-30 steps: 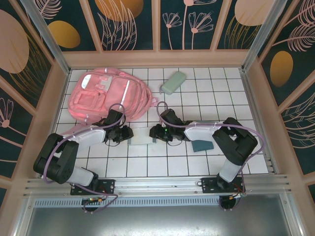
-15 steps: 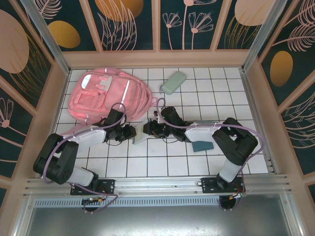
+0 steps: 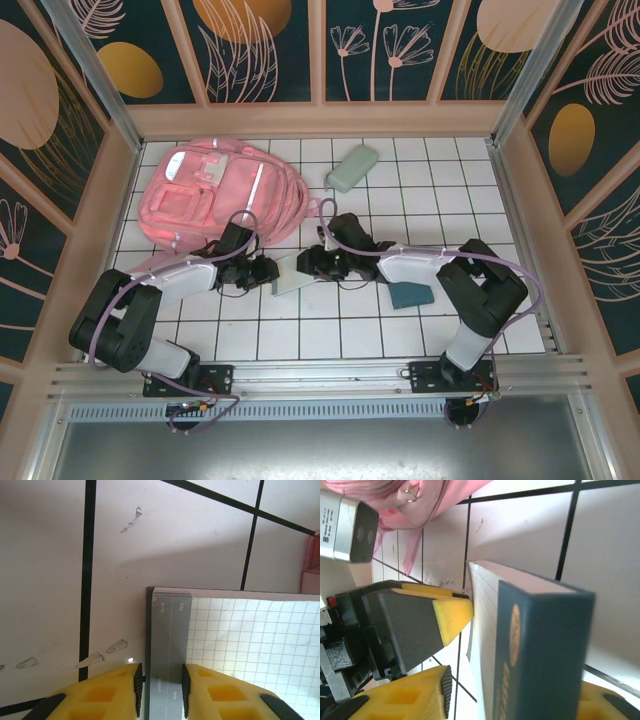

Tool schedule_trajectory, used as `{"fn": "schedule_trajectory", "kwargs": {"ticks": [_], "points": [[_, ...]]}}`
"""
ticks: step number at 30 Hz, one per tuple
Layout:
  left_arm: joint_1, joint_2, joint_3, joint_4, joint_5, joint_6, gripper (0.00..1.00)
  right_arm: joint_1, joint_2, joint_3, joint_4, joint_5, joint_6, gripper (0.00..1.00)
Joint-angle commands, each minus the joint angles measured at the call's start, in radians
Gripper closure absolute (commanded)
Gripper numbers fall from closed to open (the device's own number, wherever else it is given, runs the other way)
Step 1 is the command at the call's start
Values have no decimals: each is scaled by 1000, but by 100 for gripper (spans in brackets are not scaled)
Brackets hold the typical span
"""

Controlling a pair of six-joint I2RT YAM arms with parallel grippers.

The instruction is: Pack the student bag

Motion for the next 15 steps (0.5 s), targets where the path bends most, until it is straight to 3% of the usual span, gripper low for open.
{"fn": "schedule_trajectory", "kwargs": {"ticks": [1, 3, 4, 10, 15], "points": [[-6, 17, -7, -39, 0, 8, 71, -13, -50, 30, -24, -28, -39, 76], [-6, 6, 5, -49, -5, 10, 72, -13, -47, 34, -33, -25, -39, 96], [-6, -1, 12, -57, -9, 15, 72, -14, -49, 36, -38, -23, -40, 100], [-6, -64, 155, -195, -90, 70, 70, -26, -84, 39, -57, -7, -37, 100], [-3, -51, 344, -295, -221, 134, 68, -58, -143, 31, -68, 9, -37, 100]]}}
